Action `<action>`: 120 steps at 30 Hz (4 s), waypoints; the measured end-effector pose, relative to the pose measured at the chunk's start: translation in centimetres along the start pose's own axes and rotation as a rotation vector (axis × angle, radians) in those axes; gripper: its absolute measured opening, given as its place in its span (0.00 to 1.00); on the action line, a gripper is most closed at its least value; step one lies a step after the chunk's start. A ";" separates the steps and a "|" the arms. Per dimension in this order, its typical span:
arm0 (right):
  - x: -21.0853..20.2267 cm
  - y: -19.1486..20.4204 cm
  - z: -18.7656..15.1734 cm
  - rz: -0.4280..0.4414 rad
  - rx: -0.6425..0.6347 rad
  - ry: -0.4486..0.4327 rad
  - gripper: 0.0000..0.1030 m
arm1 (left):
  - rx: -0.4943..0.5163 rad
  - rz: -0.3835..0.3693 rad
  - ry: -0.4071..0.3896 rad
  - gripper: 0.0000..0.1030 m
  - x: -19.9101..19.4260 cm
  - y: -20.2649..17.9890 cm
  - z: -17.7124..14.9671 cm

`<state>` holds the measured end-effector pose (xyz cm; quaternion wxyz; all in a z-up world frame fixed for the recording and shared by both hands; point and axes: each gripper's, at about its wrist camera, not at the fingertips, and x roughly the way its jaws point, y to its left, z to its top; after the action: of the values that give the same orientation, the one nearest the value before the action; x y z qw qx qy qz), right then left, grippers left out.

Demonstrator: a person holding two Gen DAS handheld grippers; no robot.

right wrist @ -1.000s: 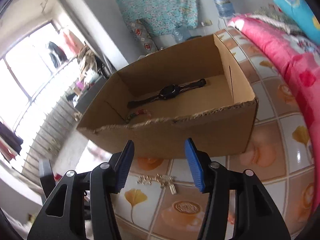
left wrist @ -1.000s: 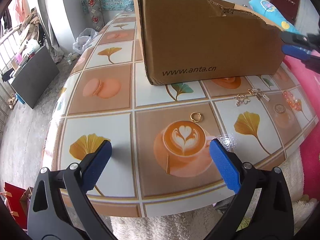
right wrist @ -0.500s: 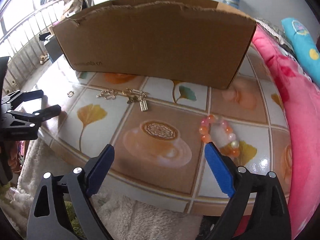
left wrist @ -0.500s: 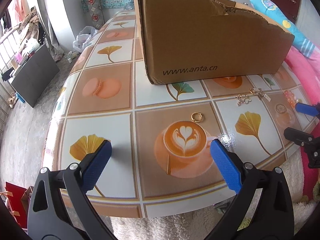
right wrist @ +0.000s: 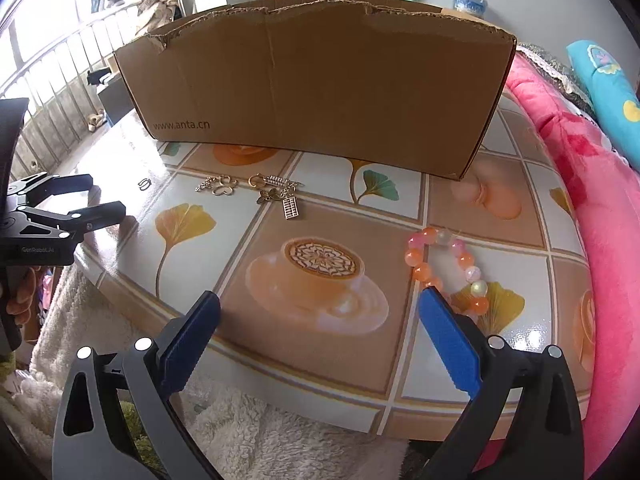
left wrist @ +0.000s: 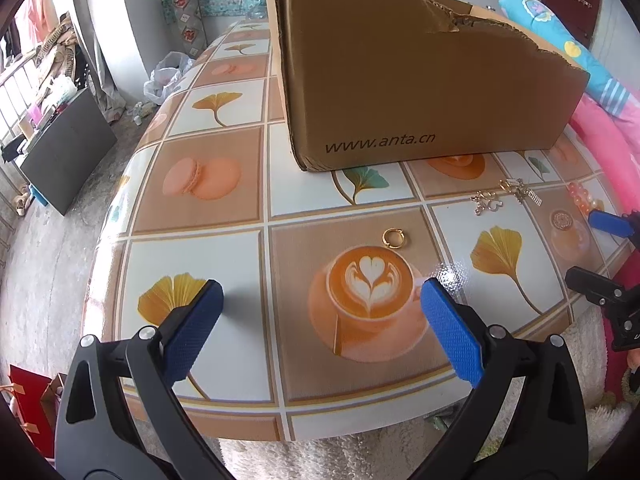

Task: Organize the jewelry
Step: 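Move the left tool toward the small gold ring on the table, then close the left tool on the small gold ring, then lift the gold ring with the left tool and carry it toward the box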

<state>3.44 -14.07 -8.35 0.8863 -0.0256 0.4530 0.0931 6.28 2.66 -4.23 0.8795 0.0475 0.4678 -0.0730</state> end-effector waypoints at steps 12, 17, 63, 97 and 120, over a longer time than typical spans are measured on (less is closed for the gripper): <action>-0.9 -0.3 0.9 0.183 0.136 -0.128 0.83 | 0.014 -0.111 -0.042 0.40 -0.8 -1.3 0.9; -0.1 -0.5 1.2 0.202 0.152 -0.118 0.82 | 0.019 -0.151 -0.019 0.15 -0.5 -1.9 1.2; -0.7 -1.5 1.4 0.197 0.159 -0.150 0.75 | 0.054 -0.096 -0.036 0.10 0.0 -2.7 2.8; 4.6 7.5 7.0 0.128 -0.207 -0.008 0.13 | -0.008 -0.191 -0.127 0.10 -0.8 0.3 0.7; 1.2 4.6 8.8 0.228 -0.096 -0.020 0.03 | -0.038 -0.213 -0.156 0.10 -1.2 1.4 0.1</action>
<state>10.25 -8.29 -3.96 0.8721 -0.0155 0.4393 0.2152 5.93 4.10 -3.11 0.9012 -0.0249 0.4019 -0.1605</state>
